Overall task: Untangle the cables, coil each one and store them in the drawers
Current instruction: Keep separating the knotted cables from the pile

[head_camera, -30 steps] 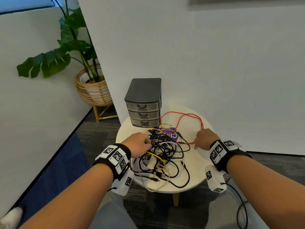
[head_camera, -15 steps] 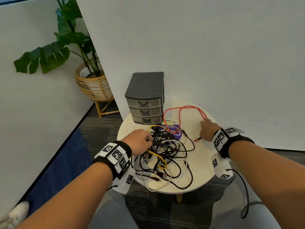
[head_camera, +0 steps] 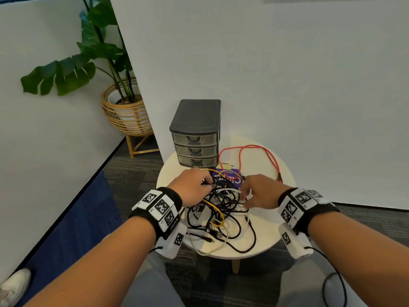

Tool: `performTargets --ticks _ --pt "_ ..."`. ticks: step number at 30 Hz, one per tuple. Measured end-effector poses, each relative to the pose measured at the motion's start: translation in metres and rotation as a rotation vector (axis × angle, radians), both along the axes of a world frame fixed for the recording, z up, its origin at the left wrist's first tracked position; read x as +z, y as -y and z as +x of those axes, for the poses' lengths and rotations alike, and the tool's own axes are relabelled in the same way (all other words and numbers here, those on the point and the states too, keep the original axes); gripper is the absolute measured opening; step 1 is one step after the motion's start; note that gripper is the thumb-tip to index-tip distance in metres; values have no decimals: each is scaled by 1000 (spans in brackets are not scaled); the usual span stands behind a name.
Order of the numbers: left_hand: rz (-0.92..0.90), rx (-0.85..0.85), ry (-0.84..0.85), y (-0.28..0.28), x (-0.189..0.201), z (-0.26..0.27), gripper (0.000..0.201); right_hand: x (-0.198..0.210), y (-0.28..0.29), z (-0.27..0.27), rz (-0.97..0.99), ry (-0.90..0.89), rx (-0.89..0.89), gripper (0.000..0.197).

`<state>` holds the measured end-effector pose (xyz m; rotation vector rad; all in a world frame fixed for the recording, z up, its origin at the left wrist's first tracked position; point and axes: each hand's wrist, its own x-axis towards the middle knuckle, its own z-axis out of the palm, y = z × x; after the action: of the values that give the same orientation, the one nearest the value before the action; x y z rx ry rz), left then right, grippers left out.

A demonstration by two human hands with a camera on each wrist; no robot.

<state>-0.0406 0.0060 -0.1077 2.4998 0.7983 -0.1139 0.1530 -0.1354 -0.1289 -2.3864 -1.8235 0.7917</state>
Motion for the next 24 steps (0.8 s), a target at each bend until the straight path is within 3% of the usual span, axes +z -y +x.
performTargets --ticks 2,4,6,7,10,18,24 --pt "-10 -32 45 6 3 1 27 -6 0 -8 -8 47 -2 20" --pt "-28 -74 56 10 4 2 32 -7 -1 -11 -51 82 -9 9" --pt "-43 -100 40 12 4 2 36 -4 -2 -12 -86 93 -11 27" --pt "-49 -102 26 12 4 1 38 0 -3 -11 -92 86 -21 22" --pt "-42 -104 -11 11 4 0 41 14 -1 -4 -43 -1 -64 13" --pt "-9 -138 -102 4 7 -2 39 55 6 10 -15 -259 -128 24" --pt "-64 -107 -37 -4 13 -4 34 38 -1 -7 -118 -139 -80 11"
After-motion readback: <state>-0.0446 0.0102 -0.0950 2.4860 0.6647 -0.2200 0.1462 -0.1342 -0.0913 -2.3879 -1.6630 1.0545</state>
